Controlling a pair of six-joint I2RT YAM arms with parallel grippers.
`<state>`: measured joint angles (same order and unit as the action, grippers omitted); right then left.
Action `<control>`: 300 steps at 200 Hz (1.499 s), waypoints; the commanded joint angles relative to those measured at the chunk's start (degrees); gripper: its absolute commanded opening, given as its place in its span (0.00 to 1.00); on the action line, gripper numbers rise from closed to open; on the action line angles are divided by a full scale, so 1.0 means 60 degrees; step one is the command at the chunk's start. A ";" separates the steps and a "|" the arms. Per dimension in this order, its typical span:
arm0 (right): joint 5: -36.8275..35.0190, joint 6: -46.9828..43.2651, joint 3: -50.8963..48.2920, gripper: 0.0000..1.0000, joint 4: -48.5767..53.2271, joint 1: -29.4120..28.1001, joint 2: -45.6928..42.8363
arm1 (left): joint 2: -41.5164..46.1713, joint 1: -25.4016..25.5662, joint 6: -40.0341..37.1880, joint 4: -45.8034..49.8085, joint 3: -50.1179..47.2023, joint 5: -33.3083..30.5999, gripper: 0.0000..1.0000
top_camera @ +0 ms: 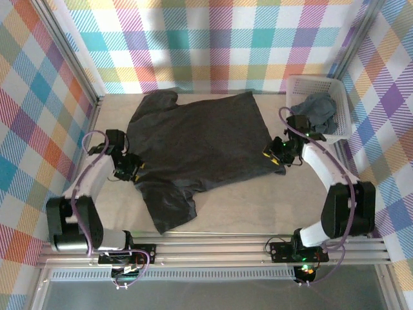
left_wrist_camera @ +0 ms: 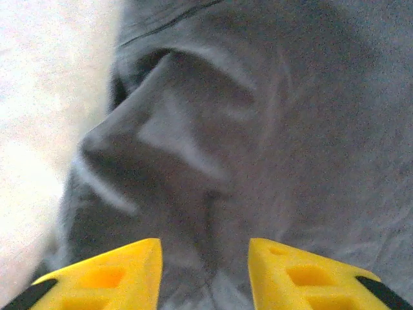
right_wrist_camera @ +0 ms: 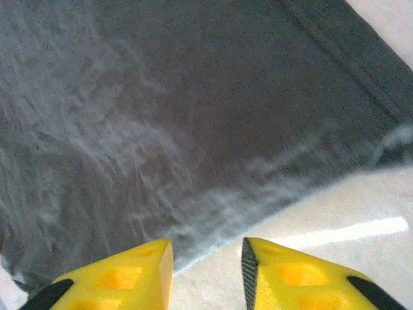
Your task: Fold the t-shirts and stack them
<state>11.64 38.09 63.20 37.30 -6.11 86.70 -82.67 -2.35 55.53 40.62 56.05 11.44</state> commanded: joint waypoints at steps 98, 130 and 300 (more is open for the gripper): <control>0.0087 -0.0939 0.1801 0.33 0.0584 -0.0056 0.3354 | -0.4239 -0.1644 -0.1893 -0.0276 0.1655 -0.0881 0.32; -0.0167 -0.0957 0.1342 0.34 0.0755 -0.0060 0.2822 | -0.4572 -0.2225 -0.2345 -0.0191 0.2218 -0.0812 0.33; 0.1505 0.2468 -0.2704 0.30 0.0436 -0.0329 -0.1381 | 0.2423 -0.0858 -0.1006 0.2381 -0.2971 -0.1075 0.47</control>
<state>18.06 53.19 46.76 40.62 -7.77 76.71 -69.65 -7.99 45.71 53.84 37.52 3.57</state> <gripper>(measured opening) 0.301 0.473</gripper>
